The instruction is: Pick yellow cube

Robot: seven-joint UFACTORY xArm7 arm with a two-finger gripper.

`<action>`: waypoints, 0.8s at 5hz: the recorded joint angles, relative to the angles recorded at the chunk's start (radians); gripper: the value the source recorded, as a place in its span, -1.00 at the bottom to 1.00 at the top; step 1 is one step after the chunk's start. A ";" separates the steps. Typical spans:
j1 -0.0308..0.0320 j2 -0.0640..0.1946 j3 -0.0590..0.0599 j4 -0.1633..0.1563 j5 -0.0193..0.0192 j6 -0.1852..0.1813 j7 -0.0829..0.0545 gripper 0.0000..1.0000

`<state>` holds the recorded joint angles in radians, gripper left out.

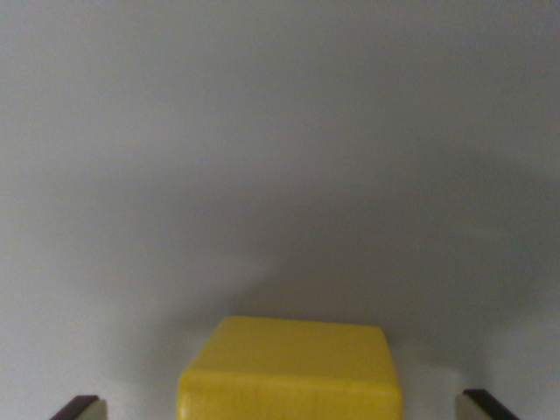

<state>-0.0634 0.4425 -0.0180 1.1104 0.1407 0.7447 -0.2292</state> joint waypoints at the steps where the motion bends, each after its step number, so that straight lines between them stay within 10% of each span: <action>1: 0.0000 0.000 0.000 0.000 0.0000 0.000 0.000 1.00; 4: 0.0000 -0.001 0.000 0.003 -0.0002 0.004 0.000 1.00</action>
<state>-0.0634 0.4413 -0.0181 1.1130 0.1405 0.7486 -0.2288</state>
